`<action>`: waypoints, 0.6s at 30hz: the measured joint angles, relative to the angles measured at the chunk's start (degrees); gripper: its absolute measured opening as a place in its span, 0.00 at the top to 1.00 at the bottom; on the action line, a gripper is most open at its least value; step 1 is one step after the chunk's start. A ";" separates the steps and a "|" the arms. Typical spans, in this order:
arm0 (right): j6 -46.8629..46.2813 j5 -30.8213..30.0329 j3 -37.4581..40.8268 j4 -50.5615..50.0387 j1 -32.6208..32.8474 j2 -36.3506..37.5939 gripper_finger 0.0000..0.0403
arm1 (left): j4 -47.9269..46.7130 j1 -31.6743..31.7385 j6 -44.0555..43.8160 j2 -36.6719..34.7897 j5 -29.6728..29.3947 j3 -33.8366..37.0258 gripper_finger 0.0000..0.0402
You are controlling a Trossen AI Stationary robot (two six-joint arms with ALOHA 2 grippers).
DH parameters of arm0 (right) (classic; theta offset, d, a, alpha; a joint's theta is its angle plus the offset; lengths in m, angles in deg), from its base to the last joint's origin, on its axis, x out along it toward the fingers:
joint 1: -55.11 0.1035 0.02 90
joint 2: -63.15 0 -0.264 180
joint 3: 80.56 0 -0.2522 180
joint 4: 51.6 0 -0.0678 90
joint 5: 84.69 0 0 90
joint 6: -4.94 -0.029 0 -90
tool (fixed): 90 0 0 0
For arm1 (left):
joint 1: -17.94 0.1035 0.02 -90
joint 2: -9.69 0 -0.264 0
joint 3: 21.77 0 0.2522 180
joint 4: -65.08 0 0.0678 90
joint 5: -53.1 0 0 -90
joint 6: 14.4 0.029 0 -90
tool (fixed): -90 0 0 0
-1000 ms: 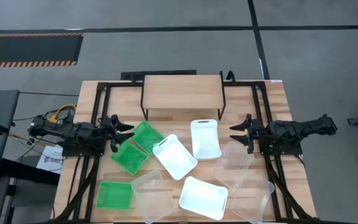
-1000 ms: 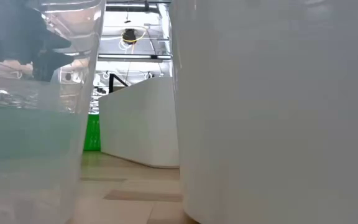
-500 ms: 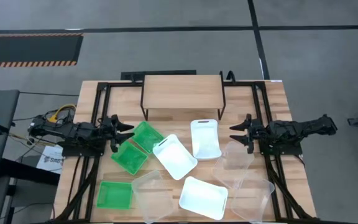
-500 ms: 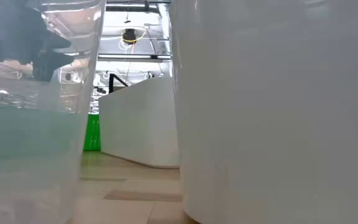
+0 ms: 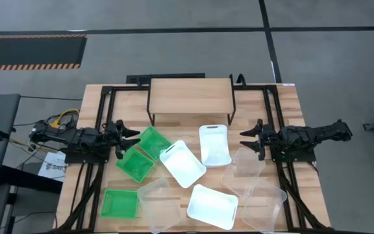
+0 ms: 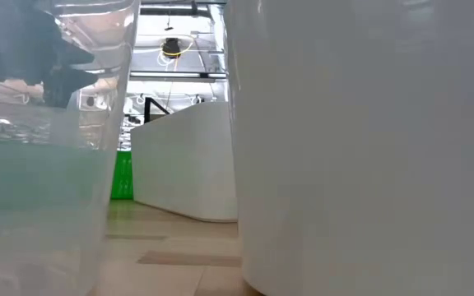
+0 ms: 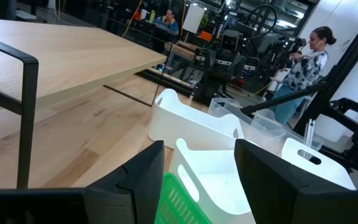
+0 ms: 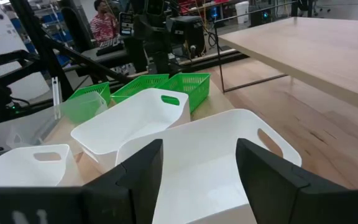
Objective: Stack baskets on shelf by color
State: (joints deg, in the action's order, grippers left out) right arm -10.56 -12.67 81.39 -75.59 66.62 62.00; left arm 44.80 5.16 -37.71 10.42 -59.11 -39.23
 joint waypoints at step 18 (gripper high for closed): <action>5.60 -1.70 0.00 0.09 -0.28 -0.01 0.44 | 1.17 0.02 -5.48 0.01 -6.00 0.12 0.54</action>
State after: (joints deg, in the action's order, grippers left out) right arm -4.96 -14.38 81.39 -75.50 66.34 61.98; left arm 45.97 5.19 -43.19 10.43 -65.12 -39.12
